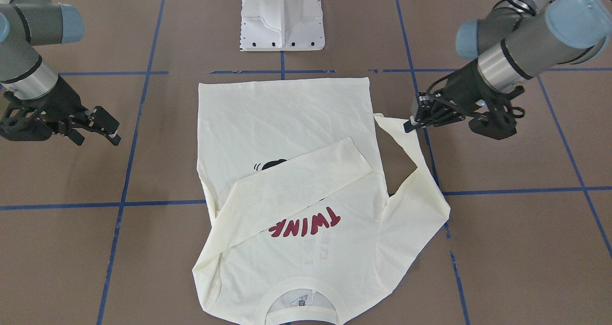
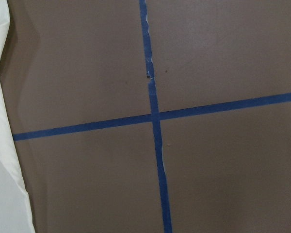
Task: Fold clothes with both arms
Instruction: 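Fold the held sleeve across the chest with the left gripper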
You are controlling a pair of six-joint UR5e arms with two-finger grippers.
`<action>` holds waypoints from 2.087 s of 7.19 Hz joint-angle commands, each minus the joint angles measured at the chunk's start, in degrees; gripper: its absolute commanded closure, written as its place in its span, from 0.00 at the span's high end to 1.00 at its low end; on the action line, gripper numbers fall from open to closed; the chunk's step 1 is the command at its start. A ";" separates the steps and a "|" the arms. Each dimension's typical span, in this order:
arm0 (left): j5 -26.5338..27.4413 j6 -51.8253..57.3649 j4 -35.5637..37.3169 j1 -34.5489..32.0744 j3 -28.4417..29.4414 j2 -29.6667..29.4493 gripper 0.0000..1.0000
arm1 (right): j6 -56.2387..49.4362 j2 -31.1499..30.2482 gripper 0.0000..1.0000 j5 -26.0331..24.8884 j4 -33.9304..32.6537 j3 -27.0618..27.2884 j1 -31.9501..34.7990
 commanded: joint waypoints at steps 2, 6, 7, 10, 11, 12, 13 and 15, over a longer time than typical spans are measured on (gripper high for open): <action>20.28 -10.65 -0.17 16.41 7.05 -14.28 0.00 | -0.90 -1.56 1.00 -0.14 0.07 0.69 1.49; 29.55 -10.74 -7.42 21.01 32.68 -32.57 0.00 | -0.81 -2.97 1.00 -0.40 0.07 2.01 2.02; 31.65 -10.74 -9.81 21.88 34.76 -32.70 0.00 | -0.72 -3.06 1.00 -0.49 0.07 1.93 2.02; 34.84 -10.83 -12.03 24.08 39.36 -34.90 0.19 | -0.63 -3.15 1.00 -0.49 0.07 2.01 2.02; 34.93 -10.83 -12.03 24.53 39.53 -35.07 0.28 | -0.63 -3.32 1.00 -0.58 0.07 2.01 2.02; 35.45 -10.74 -12.03 24.62 39.44 -35.08 0.68 | -0.55 -3.59 1.00 -0.58 0.16 2.10 2.02; 35.54 -11.00 -11.95 24.44 38.23 -35.08 0.73 | 0.41 -3.59 1.00 -0.75 1.29 2.19 1.76; 34.67 -10.48 -9.93 22.26 25.72 -26.53 0.73 | 5.38 -3.33 1.00 -1.88 1.39 3.76 -1.82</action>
